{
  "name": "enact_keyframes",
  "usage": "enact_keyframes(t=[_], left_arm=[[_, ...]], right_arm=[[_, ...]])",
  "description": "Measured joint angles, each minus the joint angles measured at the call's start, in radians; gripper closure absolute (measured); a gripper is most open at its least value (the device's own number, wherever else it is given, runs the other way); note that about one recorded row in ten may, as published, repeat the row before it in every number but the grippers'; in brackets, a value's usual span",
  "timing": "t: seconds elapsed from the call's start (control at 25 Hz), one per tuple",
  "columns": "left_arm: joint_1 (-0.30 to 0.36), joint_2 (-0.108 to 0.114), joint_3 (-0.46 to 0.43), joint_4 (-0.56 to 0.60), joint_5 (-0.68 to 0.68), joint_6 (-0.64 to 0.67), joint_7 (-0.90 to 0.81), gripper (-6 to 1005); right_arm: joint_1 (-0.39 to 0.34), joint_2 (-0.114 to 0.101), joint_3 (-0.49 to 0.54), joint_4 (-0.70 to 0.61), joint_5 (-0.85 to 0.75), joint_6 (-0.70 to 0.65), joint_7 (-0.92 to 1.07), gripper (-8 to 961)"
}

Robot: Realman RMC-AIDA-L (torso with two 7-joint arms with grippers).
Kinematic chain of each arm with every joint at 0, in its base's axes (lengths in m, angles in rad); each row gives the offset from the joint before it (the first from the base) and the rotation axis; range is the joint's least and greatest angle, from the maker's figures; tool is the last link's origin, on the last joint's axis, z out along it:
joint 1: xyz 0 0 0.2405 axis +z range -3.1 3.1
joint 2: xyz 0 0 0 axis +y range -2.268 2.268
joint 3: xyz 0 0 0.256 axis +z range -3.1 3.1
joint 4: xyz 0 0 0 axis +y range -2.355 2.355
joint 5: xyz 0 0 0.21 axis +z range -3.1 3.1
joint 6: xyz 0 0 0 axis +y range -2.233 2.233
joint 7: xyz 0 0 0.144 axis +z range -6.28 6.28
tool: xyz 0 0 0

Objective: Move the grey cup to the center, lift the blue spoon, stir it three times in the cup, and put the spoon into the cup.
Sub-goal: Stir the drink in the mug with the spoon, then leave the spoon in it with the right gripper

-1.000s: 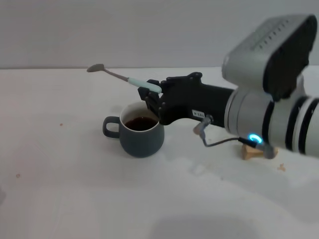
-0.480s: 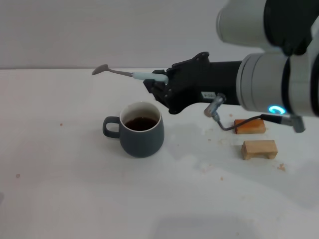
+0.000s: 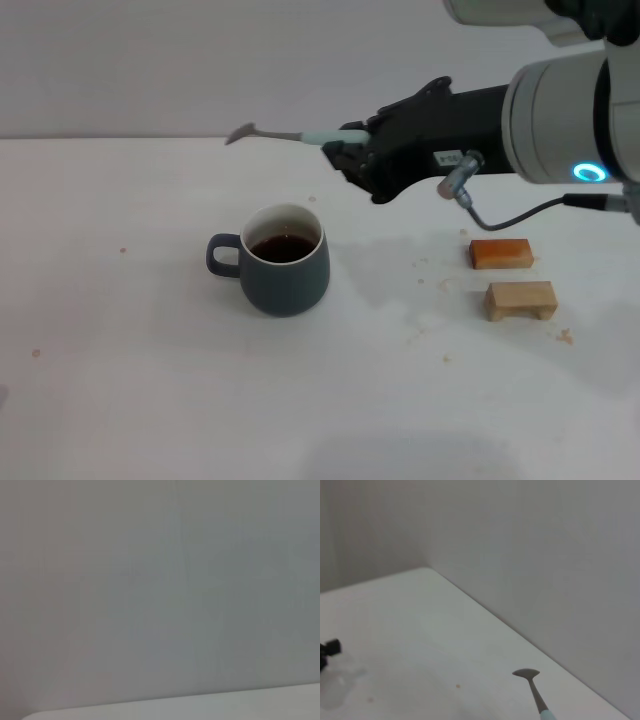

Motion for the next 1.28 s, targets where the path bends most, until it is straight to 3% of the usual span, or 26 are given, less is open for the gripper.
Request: enact_keyframes(t=[0.6, 1.28], left_arm=[[-0.006, 0.0, -0.002, 0.0, -0.001, 0.0, 0.0, 1001], [-0.001, 0.0, -0.001, 0.008, -0.001, 0.002, 0.0, 1001]], right_arm=[[0.083, 0.002, -0.006, -0.022, -0.078, 0.135, 0.089, 797], [0.074, 0.005, -0.022, -0.084, -0.079, 0.151, 0.105, 797]])
